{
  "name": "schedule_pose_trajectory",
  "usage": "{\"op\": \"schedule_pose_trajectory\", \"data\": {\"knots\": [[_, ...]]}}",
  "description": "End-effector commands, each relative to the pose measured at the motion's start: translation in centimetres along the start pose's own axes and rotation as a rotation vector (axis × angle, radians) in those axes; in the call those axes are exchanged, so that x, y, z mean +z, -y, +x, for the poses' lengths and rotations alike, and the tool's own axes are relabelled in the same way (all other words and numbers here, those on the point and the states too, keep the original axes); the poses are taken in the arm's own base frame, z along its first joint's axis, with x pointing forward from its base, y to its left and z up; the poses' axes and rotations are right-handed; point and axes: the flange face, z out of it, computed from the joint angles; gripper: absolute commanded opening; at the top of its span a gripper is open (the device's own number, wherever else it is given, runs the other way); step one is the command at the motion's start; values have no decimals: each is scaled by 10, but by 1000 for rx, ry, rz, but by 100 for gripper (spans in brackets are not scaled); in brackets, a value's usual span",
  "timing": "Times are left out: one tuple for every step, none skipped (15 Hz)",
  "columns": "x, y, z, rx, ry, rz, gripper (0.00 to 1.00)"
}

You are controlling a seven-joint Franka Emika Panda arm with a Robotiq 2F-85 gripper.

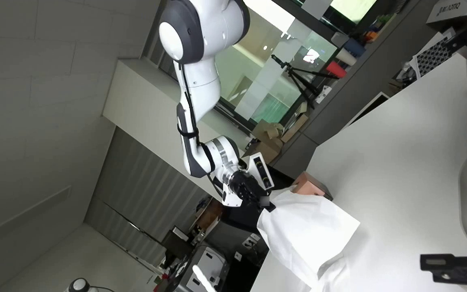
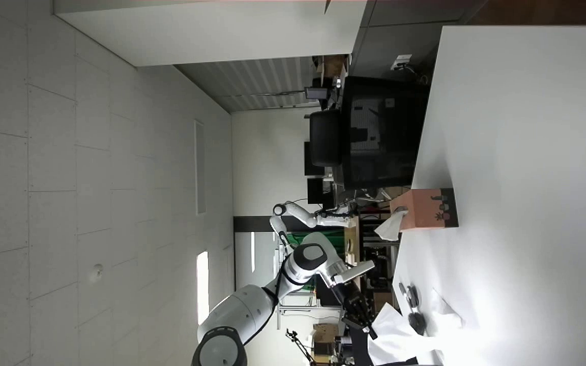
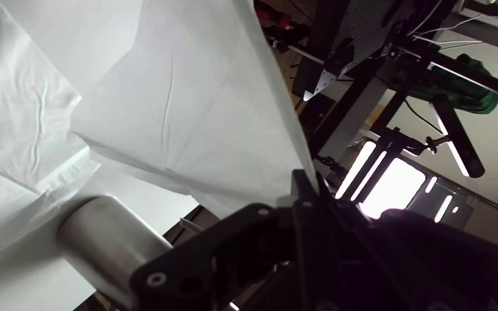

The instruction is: Take three pieces of tissue from the tissue box and put them on the table

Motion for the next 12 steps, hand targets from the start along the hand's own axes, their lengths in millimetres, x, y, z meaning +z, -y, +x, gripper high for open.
{"op": "schedule_pose_trajectory", "data": {"knots": [[-2, -7, 5, -18, 3, 87, 0], [2, -10, 4, -18, 7, 116, 0], [9, -13, 3, -13, 15, 148, 0], [15, -16, 3, -14, 20, 179, 0], [22, -20, 3, -10, 31, 205, 0], [29, -24, 2, -8, 40, 228, 0], [36, -30, 2, -8, 54, 240, 0], [41, -36, 2, -8, 68, 238, 0], [46, -43, 2, -7, 77, 236, 0], [50, -49, 2, -7, 88, 236, 0], [54, -54, 1, -5, 93, 236, 0], [58, -60, 0, -3, 103, 231, 0]]}}
